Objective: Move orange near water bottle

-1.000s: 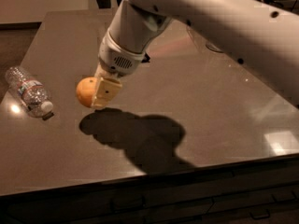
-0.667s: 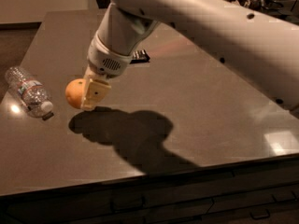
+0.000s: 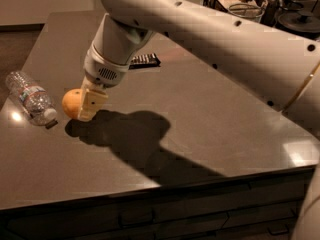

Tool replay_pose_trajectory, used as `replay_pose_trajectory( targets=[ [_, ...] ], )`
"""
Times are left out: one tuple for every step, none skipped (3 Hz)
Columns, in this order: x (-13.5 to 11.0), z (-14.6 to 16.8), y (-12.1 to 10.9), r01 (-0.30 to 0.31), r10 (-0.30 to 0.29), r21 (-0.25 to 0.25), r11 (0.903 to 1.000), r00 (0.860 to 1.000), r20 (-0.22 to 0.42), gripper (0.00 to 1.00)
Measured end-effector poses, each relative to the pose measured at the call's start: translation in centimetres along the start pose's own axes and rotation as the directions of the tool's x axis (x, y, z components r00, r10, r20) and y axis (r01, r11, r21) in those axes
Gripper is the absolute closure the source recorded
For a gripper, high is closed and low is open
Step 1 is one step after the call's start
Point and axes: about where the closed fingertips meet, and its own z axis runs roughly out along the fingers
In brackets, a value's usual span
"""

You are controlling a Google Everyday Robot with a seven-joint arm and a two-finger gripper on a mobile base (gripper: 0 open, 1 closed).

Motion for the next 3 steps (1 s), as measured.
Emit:
replay_pose_trajectory(
  targets=[
    [0.3,1.4,-0.6,-0.014,0.014,-0.005,0.9999,1.000,-0.010,0.83],
    [0.4,2.5,-1.1,-0.034,0.034,-0.010,0.9994,0.999,-0.008,0.59],
    [0.2,2.9,-1.4,-0.051,0.051,-0.011,0.9986,0.999,0.005,0.36]
  ],
)
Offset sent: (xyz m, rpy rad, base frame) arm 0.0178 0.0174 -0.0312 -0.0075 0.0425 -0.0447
